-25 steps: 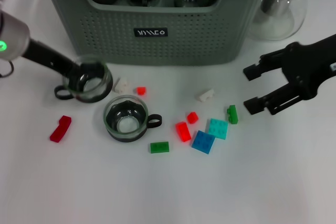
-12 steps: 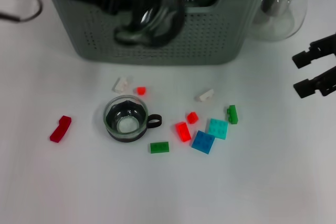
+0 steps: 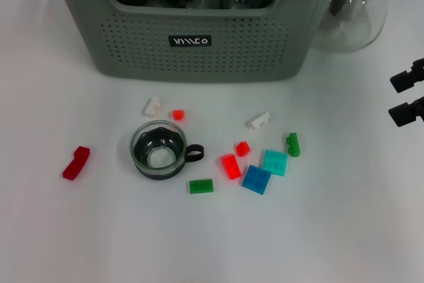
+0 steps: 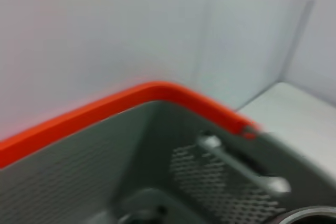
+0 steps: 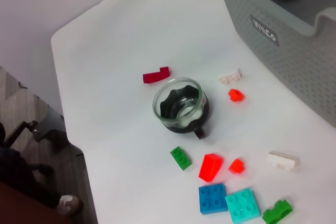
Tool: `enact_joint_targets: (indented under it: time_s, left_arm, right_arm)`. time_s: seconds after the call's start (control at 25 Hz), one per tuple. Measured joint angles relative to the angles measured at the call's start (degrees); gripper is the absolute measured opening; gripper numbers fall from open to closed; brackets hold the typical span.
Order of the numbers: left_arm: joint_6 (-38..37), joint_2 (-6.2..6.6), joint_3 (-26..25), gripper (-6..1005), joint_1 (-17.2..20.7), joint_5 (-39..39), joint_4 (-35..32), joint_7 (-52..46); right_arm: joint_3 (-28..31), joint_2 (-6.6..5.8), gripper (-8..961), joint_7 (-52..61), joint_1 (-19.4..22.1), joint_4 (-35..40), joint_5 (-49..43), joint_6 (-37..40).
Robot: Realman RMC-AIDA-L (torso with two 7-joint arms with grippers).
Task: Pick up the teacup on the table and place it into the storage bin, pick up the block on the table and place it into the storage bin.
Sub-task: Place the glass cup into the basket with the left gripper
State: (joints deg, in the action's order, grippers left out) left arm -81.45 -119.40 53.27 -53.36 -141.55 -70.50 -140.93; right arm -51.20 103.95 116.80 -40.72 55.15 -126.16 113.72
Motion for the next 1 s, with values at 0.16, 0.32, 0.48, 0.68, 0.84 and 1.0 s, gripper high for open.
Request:
enact_joint_targets:
  time_s: [0.16, 0.32, 0.48, 0.68, 0.84, 1.0]
  left_arm:
    - [6.80, 0.60, 0.21, 53, -3.16, -4.61, 7.60, -0.70]
    - [12.67, 0.61, 0.30, 53, -4.86, -8.34, 11.78, -1.13]
    - [17.77, 0.66, 0.42, 53, -5.62, -11.15, 15.28, -1.33]
    - [25.13, 0.66, 0.76, 53, -6.60, -12.97, 21.57, -1.02]
    - [29.12, 0.47, 1.51, 53, -7.89, -15.02, 26.63, -0.89]
    - [31.41, -0.25, 3.79, 53, -7.78, -15.34, 27.57, -1.05]
  right_arm:
    - [0.08, 0.36, 944, 0.45, -0.52, 0.33, -1.48, -0.08]
    - [0.08, 0.50, 944, 0.50, -1.17, 0.33, -1.88, -0.11]
    - [0.07, 0.65, 945, 0.51, -1.69, 0.20, -1.90, -0.23]
    - [-0.02, 0.78, 945, 0.53, -2.12, 0.00, -1.91, -0.55]
    - [-0.06, 0.86, 944, 0.53, -2.23, -0.05, -1.91, -0.86]
    - [-0.21, 1.08, 944, 0.38, -2.25, -0.05, -1.91, -1.15]
